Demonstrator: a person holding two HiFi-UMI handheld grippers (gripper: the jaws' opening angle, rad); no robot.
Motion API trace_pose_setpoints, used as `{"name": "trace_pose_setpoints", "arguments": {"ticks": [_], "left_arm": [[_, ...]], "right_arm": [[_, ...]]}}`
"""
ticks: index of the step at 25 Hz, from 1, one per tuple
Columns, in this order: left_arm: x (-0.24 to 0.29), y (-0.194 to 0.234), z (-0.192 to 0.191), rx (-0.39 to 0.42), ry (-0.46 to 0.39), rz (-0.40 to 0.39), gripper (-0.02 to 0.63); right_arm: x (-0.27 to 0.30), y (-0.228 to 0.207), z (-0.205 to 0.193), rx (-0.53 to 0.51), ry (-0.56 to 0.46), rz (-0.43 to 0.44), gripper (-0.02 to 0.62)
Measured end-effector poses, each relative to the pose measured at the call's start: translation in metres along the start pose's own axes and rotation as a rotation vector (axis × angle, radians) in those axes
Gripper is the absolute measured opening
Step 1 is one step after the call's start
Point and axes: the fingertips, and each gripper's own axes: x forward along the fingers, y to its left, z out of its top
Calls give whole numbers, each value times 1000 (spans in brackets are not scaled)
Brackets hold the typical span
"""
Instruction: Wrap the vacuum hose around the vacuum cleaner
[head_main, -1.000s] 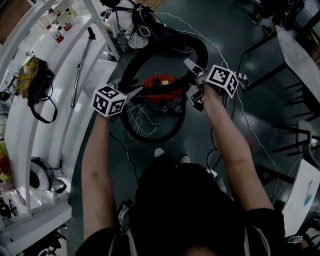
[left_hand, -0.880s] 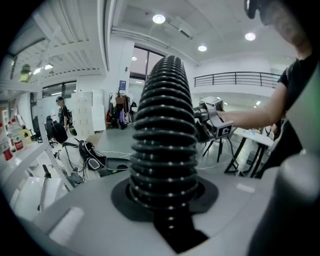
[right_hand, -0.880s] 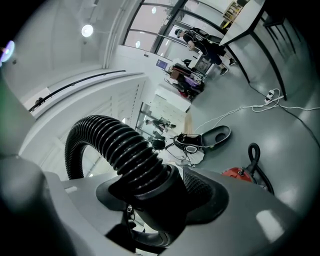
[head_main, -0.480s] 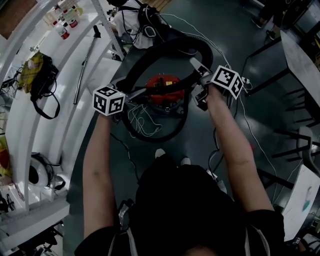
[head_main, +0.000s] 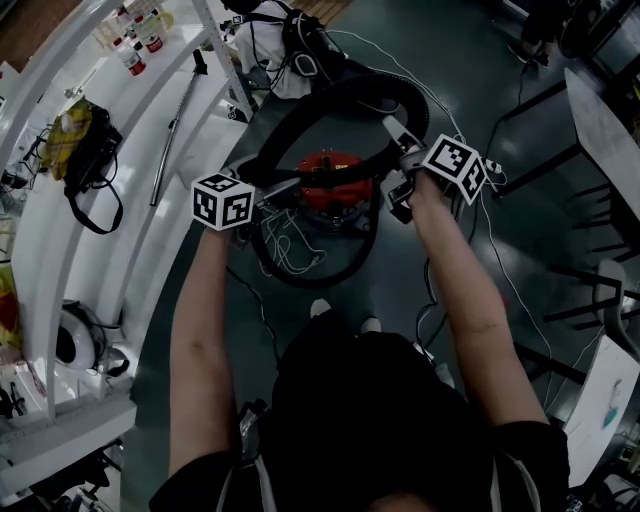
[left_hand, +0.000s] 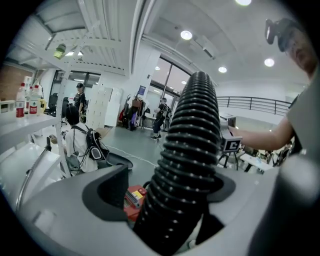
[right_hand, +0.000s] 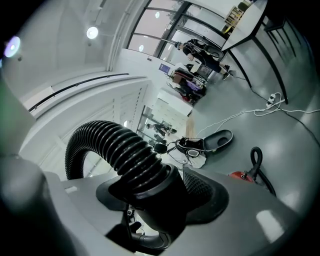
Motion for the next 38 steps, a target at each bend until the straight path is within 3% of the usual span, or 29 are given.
{"name": "trace_pose_setpoints", "arguments": {"ticks": [9,17,23,28,31,34,38], "left_arm": [[-13,26,16,-63,-109,129,444],[-27,19,17,-106,-174,59,500],[-42,17,20,-26,-212,90,502],[-48,17,18,92,-163,154,482],[-50,3,16,111,-169,95,477],[-47,-8,-1,55,-126,-13,482],[-43,-2,-29,8,-60,-17,483]], "right_arm": [[-3,9,0,16,-19,34,281],[-7,18,4,-28,-20,44,281],[-9,18,-1,-48,4,39,281],[-8,19,-3,-72,15,27,281],[-8,21,-4,-73,23,36,281],[-9,24,-5,-74,24,45,281],[-8,29,-5,-68,25,54,281]]}}
